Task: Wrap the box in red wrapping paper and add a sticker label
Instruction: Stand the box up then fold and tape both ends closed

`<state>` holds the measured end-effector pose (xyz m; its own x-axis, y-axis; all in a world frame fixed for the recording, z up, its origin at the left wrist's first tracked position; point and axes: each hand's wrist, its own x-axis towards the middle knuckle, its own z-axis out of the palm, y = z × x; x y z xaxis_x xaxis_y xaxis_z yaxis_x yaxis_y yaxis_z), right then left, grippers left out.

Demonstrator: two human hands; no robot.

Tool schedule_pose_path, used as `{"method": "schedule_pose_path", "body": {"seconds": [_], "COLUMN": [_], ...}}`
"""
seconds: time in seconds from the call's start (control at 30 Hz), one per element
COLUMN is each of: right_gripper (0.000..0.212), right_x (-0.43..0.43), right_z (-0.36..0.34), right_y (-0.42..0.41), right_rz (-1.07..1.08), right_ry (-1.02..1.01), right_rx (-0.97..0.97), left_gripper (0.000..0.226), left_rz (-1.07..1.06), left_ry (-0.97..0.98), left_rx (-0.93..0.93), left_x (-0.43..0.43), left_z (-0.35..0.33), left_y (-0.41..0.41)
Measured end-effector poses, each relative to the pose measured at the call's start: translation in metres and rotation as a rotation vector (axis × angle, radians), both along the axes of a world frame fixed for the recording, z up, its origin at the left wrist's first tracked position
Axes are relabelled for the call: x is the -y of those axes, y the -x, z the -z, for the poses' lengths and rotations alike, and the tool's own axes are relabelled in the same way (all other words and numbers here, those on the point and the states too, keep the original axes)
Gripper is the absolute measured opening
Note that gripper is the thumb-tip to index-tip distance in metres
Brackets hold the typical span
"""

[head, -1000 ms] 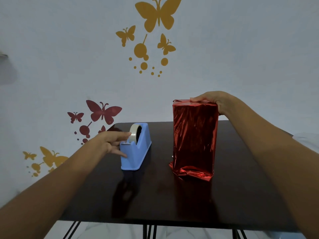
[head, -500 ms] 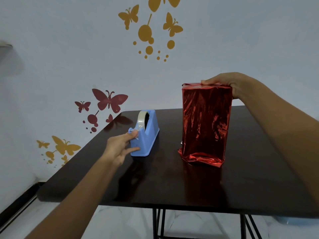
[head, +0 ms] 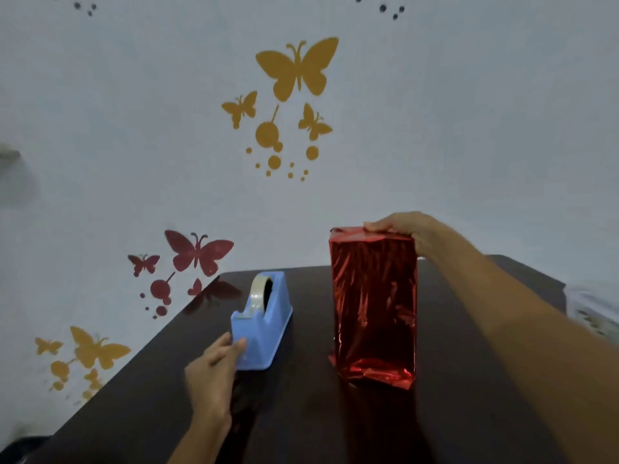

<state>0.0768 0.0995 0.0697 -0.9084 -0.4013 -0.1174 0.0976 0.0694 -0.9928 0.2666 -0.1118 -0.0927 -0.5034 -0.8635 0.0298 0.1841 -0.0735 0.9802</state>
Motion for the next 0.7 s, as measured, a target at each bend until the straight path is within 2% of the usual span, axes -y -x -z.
{"method": "schedule_pose_path", "body": {"seconds": [0.1, 0.17, 0.2, 0.27, 0.33, 0.5, 0.7], "right_gripper": [0.013, 0.016, 0.018, 0.016, 0.015, 0.019, 0.021], "right_x": [-0.002, -0.005, -0.005, -0.005, -0.004, -0.006, -0.007], "right_z": [0.000, -0.003, -0.004, -0.004, -0.003, -0.003, -0.004], "right_y": [0.000, 0.000, -0.001, -0.003, -0.004, -0.005, -0.007], "right_rz": [0.044, 0.065, 0.068, 0.070, 0.070, 0.104, 0.103], "right_ry": [0.046, 0.039, 0.031, 0.041, 0.064, 0.057, 0.009], "right_rx": [-0.047, -0.067, -0.075, -0.083, -0.089, -0.084, -0.078], "left_gripper": [0.019, 0.003, 0.012, 0.027, 0.026, 0.036, 0.028], "left_rz": [0.121, 0.369, 0.505, 0.693, 0.795, 0.822, 0.815], "left_ry": [0.230, 0.297, 0.352, 0.455, 0.488, 0.508, 0.424], "left_rx": [-0.110, -0.181, -0.195, -0.151, -0.029, 0.253, 0.361], "left_x": [-0.047, -0.075, -0.083, -0.093, -0.101, -0.105, -0.103], "left_z": [-0.046, -0.093, -0.116, -0.156, -0.185, -0.207, -0.205], "left_y": [-0.012, -0.012, -0.007, 0.015, 0.042, 0.093, 0.110]}}
